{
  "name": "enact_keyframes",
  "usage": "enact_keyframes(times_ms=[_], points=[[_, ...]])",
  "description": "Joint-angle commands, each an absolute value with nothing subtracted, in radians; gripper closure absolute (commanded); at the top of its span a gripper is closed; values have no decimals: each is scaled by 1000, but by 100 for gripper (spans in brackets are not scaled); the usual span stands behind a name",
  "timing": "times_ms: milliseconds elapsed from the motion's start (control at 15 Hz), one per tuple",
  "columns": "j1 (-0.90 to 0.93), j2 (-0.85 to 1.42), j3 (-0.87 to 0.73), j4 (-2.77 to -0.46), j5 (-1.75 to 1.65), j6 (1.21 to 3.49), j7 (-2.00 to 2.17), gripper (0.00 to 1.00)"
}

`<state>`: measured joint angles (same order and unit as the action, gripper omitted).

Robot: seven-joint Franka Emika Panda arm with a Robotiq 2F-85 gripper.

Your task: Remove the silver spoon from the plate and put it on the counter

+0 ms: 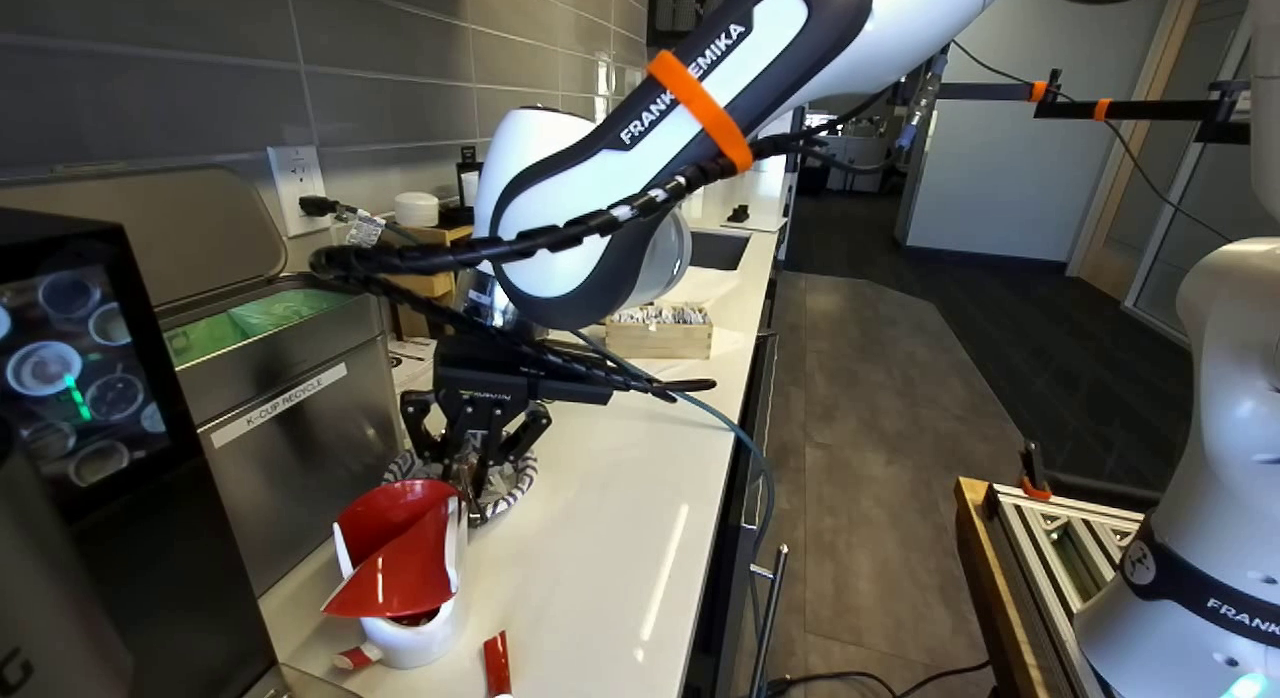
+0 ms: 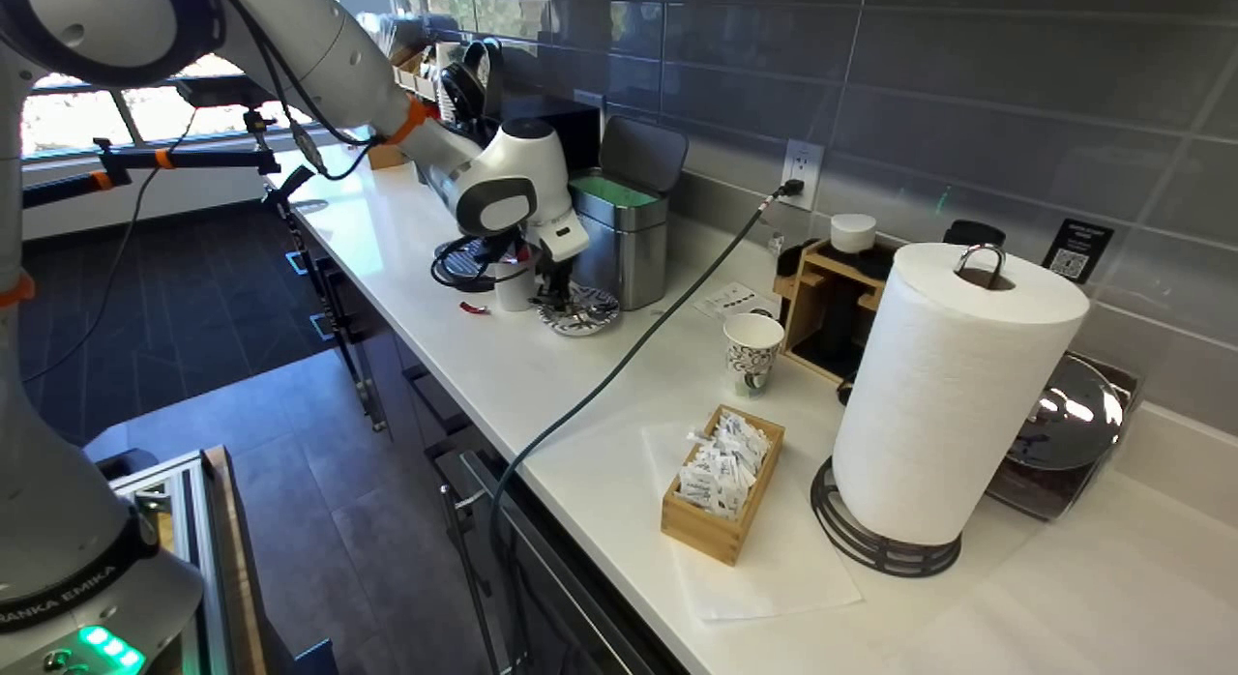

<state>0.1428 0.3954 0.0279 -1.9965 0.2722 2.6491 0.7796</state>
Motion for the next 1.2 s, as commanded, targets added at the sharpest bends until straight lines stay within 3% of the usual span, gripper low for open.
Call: enact_keyframes(times_ms=[0,200,1133], points=[[150,418,15,-1974,269,2635,805,93],[150,415,12,-1975,267,2635,807,100],[62,208,114,-2128,512,2638,542,97]])
